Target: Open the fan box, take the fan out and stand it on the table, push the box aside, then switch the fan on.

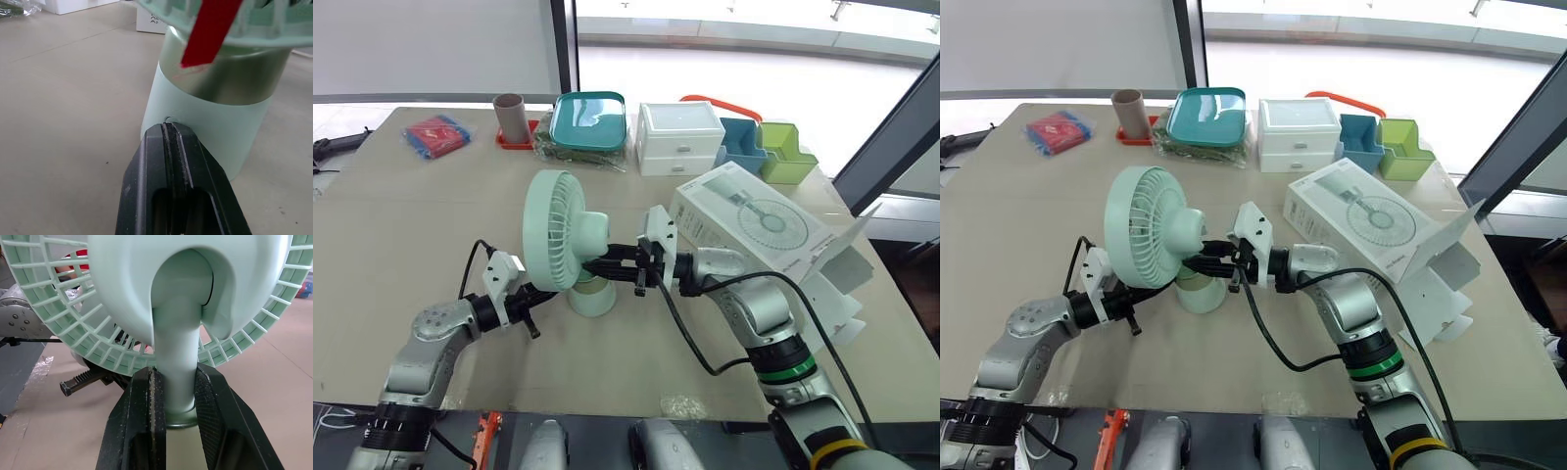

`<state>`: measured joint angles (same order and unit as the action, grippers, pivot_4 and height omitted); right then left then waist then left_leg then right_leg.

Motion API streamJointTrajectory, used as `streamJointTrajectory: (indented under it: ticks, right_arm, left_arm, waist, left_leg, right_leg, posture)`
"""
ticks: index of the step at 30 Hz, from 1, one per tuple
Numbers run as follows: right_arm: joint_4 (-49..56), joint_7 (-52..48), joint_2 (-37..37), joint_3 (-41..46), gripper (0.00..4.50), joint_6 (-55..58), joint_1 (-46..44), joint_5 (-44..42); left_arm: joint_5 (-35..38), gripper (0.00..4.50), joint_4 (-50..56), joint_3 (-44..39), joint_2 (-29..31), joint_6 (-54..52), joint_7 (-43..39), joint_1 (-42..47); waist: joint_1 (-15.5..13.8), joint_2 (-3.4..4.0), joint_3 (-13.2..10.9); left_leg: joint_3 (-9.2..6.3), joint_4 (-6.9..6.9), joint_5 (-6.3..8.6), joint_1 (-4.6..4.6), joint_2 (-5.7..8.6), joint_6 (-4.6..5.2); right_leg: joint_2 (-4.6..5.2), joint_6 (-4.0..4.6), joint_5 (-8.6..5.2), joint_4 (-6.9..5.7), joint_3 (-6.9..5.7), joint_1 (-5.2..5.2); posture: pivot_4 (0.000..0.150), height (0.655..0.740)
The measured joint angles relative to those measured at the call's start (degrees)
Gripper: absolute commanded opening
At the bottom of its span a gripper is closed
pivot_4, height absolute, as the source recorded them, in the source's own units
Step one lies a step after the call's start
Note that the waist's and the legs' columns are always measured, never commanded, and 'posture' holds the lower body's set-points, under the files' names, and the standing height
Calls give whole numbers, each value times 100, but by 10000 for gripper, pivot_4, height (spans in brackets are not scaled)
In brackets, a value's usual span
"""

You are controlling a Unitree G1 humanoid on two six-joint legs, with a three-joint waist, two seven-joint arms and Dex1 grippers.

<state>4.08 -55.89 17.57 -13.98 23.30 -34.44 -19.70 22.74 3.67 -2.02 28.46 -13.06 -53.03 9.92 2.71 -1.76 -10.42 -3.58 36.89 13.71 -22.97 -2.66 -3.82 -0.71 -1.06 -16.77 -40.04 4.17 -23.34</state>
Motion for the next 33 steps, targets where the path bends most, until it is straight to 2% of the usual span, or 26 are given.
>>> streamJointTrajectory:
  ticks: [33]
  right_arm:
    - [0, -13, -8, 5, 5948, -10, 0, 26]
  left_arm:
    - [-55, 413, 24, 49, 7, -135, -26, 77]
  waist:
    - [-1, 0, 0]
  left_leg:
    - [-2, 1, 0, 0, 1, 0]
  right_leg:
    - [0, 0, 0, 0, -1, 2]
  posture:
    - [1500, 7400]
